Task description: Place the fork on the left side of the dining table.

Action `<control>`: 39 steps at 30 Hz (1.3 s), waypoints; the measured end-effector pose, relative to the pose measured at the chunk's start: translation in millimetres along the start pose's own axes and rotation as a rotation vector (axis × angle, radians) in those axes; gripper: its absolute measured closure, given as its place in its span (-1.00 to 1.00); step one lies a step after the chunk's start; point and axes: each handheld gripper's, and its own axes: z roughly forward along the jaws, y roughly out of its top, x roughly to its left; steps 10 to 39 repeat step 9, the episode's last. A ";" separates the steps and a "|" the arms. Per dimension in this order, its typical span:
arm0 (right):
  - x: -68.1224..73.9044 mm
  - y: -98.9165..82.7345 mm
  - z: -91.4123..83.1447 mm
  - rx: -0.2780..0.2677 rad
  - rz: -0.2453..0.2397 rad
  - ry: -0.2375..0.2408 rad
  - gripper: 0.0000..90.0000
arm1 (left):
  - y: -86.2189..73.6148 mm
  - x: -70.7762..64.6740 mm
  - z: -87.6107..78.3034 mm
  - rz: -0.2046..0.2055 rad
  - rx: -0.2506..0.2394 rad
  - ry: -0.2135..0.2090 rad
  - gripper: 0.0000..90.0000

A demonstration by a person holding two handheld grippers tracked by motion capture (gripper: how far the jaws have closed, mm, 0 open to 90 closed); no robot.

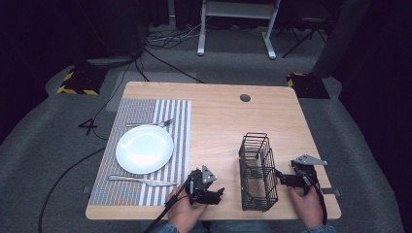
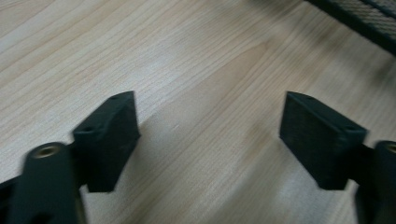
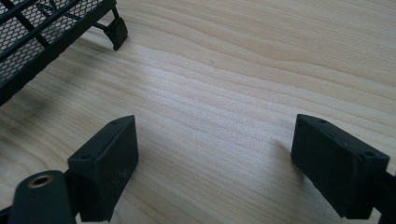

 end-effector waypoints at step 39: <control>0.0 0.0 0.0 0.000 0.000 0.000 -0.67 | 3.8 -5.0 6.6 -0.003 0.049 0.054 -1.00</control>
